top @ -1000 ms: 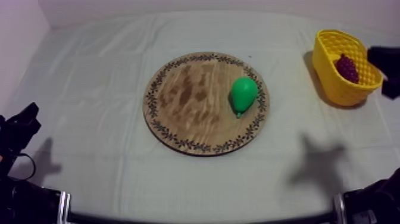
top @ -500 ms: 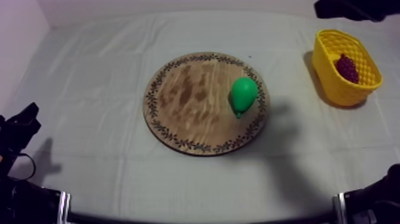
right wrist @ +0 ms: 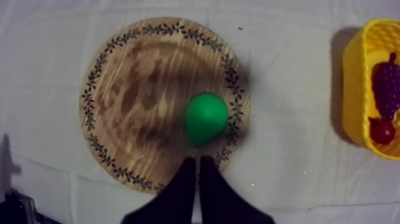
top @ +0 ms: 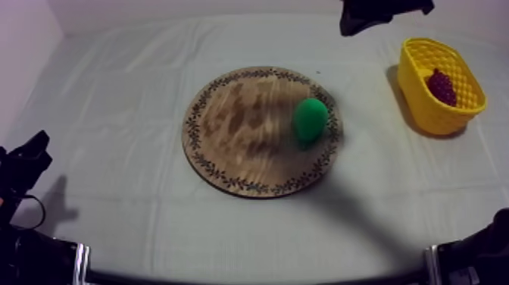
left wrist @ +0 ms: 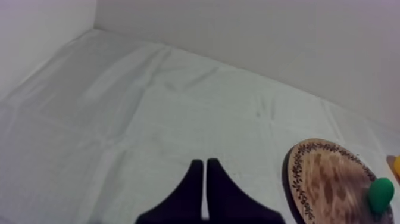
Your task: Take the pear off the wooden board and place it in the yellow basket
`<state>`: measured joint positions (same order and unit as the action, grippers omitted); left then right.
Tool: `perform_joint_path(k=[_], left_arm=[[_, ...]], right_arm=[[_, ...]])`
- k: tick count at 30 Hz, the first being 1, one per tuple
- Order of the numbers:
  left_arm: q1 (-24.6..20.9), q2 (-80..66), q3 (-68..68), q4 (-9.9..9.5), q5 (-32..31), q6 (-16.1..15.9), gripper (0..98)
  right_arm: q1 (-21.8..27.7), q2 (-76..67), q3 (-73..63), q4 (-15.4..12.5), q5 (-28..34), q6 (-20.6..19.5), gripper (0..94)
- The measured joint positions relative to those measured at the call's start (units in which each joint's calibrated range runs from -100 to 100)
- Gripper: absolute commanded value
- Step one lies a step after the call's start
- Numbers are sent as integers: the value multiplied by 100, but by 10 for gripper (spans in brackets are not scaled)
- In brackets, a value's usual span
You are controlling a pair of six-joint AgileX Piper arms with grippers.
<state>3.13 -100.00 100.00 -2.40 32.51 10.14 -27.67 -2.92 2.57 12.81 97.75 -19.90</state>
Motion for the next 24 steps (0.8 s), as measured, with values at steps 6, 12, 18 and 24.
perform_joint_path(k=[6,12,18,24], left_arm=[[0,0,0,0,0,0,1],[0,0,0,0,0,0,1],[0,0,0,0,0,0,1],[0,0,0,0,0,0,1]], right_arm=[[38,753,-72,-178,-2,-110,2],[51,1302,11,-318,8,-123,2],[111,1547,-68,-380,4,-119,502],[109,1612,-33,-347,-18,-204,869]])
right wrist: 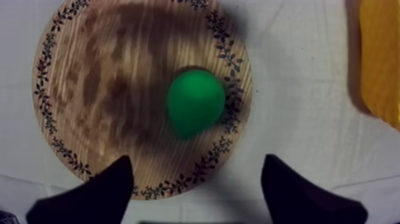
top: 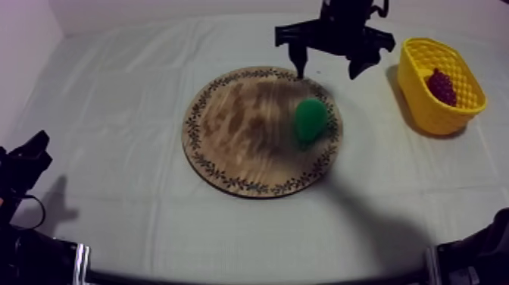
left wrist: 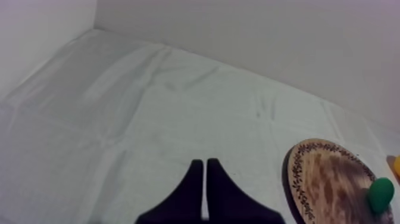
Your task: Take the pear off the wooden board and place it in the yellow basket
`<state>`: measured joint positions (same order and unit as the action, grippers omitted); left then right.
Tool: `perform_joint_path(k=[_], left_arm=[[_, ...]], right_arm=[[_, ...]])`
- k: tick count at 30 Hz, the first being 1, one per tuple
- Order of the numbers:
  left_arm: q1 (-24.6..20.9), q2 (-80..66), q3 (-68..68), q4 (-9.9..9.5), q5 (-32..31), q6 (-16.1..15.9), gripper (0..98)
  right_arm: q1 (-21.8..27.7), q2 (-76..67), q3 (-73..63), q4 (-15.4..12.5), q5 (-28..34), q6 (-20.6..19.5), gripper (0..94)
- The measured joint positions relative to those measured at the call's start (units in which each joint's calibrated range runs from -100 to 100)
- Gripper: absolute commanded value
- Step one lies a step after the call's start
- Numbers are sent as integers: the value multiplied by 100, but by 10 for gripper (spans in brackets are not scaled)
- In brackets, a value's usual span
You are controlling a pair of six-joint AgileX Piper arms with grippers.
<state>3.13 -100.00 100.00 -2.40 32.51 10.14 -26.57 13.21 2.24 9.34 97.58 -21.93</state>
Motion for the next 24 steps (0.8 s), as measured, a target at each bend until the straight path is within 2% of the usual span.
perform_joint_path(k=[7,17,24], left_arm=[[0,0,0,0,0,0,1],[0,0,0,0,0,0,1],[0,0,0,0,0,0,1]], right_arm=[[-8,85,339,6,-432,-8,921],[-11,509,1126,-78,-1571,-18,923],[10,1123,967,-136,-1770,-70,919]])
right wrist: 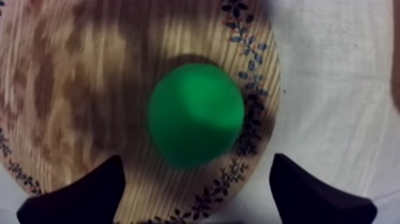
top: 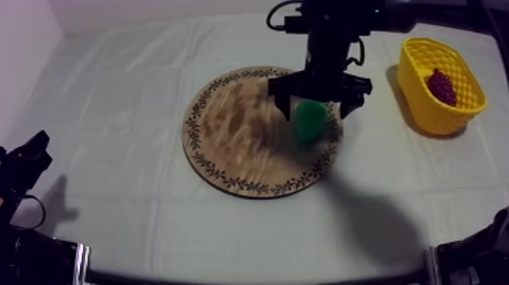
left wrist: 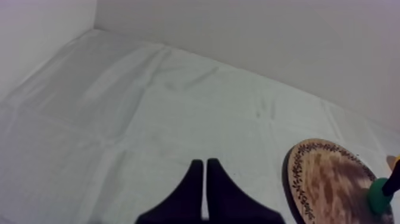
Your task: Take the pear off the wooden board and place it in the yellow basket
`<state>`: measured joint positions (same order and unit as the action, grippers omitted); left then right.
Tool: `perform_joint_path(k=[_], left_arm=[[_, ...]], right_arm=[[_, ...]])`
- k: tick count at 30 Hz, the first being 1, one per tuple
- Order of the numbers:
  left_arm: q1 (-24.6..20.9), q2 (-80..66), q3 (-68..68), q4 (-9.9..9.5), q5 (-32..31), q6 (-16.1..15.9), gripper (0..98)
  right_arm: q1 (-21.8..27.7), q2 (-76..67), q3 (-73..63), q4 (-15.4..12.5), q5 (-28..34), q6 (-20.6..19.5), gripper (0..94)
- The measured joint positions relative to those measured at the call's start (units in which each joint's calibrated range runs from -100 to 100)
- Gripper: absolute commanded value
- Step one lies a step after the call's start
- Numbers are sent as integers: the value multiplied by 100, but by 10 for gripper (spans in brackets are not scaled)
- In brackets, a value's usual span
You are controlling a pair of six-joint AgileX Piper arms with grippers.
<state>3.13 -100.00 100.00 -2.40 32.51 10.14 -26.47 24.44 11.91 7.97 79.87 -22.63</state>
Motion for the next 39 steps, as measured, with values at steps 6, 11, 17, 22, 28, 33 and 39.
perform_joint_path(k=[6,11,17,22,28,33,39], left_arm=[[0,0,0,0,0,0,1],[0,0,0,0,0,0,1],[0,0,0,0,0,0,1],[0,0,0,0,0,0,1],[0,0,0,0,0,0,1],[0,0,0,0,0,0,1],[0,0,0,0,0,0,1]], right_arm=[[79,528,-239,0,-34,-31,891],[181,880,-298,0,-157,-38,825],[198,1039,-379,44,-338,23,462],[138,907,-327,105,-456,113,358],[111,515,-138,134,-475,201,354],[251,-62,-113,234,-301,377,367],[728,-1044,-215,416,-291,815,389]])
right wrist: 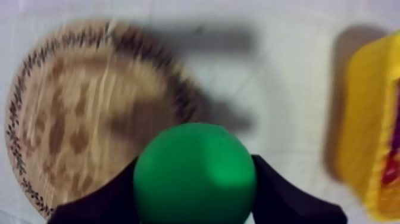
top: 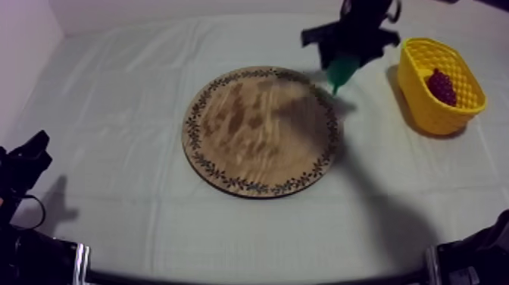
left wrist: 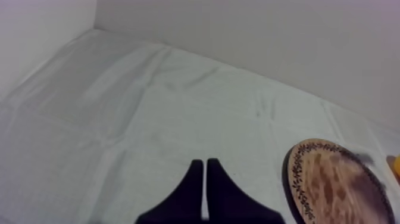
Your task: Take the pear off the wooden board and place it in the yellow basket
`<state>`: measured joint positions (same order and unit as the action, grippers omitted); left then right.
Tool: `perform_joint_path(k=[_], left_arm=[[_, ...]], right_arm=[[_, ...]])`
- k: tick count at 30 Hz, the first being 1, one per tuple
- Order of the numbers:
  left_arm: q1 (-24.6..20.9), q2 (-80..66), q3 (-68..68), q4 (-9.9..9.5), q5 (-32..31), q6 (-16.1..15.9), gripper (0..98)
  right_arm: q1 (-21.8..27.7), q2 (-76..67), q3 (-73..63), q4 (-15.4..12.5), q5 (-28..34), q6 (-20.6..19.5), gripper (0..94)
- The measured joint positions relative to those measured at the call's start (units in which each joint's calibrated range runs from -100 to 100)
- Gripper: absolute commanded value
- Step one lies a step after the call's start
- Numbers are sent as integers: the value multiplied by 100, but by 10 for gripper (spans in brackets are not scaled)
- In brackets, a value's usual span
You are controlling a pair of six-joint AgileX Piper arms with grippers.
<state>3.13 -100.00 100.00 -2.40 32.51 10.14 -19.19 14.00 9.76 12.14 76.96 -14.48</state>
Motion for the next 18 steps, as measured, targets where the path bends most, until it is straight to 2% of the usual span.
perform_joint_path(k=[7,10,18], left_arm=[[0,0,0,0,0,0,1],[0,0,0,0,0,0,1],[0,0,0,0,0,0,1]], right_arm=[[753,-914,-13,143,-448,644,407],[1214,-1205,-21,172,-790,995,410],[2131,-1300,338,179,-1745,1620,427]])
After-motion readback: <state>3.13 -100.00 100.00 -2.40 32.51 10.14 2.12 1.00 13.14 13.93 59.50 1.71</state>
